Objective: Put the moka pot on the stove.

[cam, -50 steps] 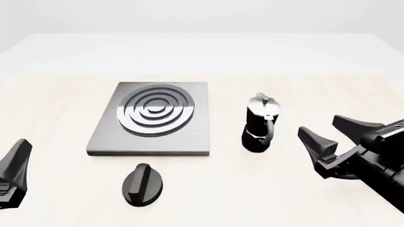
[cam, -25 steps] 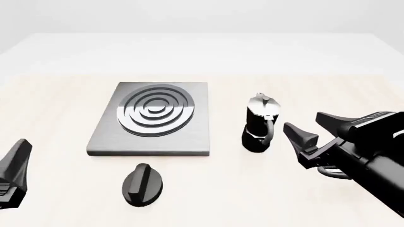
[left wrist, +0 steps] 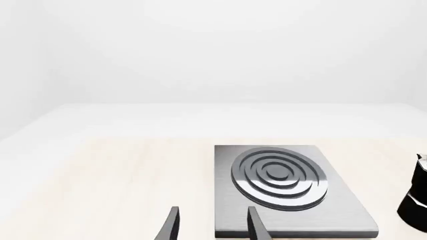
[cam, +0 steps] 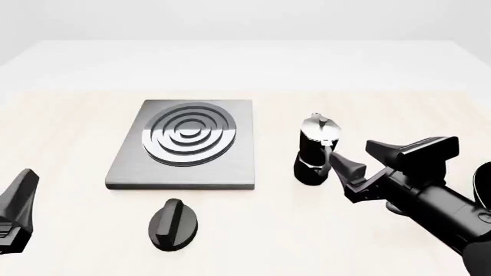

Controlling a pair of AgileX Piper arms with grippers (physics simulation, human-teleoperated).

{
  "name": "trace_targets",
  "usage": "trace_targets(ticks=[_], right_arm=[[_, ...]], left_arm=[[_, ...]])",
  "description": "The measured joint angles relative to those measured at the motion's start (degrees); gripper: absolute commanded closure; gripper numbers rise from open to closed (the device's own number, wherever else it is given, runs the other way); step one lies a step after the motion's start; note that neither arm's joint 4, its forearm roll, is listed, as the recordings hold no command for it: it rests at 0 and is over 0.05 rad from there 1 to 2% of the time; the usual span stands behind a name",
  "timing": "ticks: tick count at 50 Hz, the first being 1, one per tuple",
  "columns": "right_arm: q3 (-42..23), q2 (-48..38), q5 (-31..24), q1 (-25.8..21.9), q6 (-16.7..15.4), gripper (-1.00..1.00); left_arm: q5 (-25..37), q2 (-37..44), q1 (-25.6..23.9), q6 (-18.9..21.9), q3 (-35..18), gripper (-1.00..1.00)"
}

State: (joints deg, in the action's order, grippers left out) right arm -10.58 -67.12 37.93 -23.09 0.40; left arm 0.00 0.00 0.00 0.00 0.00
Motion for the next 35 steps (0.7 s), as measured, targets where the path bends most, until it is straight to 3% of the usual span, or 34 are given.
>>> trace_targets(ticks=[35], right_arm=[[-0.66, -12.7, 9.73, -1.41, 1.41, -1.0]], left_arm=[[0.0, 0.0, 0.0, 0.0, 0.0, -1.0]])
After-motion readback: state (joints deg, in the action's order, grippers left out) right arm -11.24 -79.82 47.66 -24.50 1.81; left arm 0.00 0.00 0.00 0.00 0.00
